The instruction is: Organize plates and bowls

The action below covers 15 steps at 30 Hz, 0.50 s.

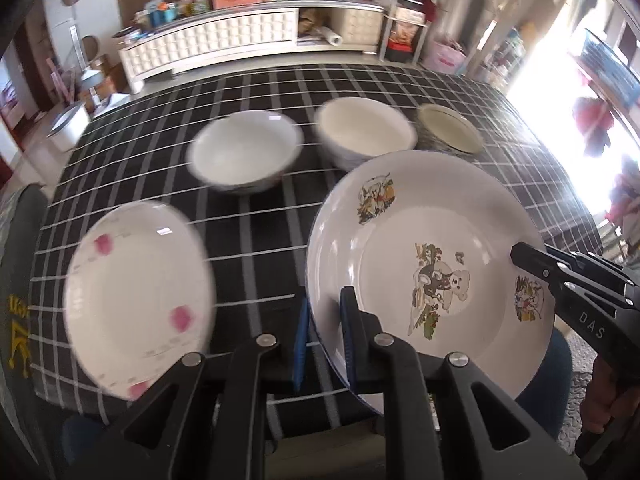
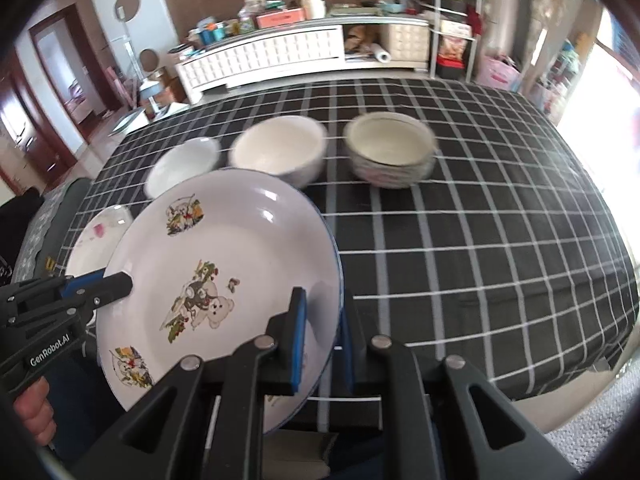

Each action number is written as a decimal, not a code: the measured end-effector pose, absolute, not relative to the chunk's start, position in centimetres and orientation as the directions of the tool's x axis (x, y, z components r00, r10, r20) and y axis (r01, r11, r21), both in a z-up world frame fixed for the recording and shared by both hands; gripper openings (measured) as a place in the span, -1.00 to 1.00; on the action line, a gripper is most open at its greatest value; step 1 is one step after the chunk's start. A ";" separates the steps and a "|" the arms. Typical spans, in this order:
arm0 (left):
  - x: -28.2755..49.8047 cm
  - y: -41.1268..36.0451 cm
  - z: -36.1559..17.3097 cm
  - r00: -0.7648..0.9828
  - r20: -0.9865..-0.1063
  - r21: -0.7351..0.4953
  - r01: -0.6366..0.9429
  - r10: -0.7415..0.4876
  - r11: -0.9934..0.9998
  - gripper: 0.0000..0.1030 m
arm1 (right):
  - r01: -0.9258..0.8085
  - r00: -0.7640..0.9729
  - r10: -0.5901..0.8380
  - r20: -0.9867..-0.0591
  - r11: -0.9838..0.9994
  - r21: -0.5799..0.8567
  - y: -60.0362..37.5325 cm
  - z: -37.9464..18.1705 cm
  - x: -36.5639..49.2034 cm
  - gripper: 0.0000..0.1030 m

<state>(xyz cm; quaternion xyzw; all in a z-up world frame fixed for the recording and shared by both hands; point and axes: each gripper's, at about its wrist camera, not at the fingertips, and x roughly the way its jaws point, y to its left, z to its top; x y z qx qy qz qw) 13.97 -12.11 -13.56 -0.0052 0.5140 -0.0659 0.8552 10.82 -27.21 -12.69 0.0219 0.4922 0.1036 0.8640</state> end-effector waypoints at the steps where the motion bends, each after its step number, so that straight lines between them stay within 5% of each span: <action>1: 13.7 -11.1 -13.4 0.465 -0.878 -0.076 0.096 -0.112 0.992 -0.74 | -0.170 0.493 0.204 -0.846 0.976 0.137 -26.2 -12.6 10.9 -0.62; 15: 9.9 1.4 -12.9 0.469 -0.883 -0.057 -0.097 -0.005 0.994 -0.72 | -0.353 0.465 0.270 -0.843 0.930 0.103 -14.3 -12.3 11.3 -0.62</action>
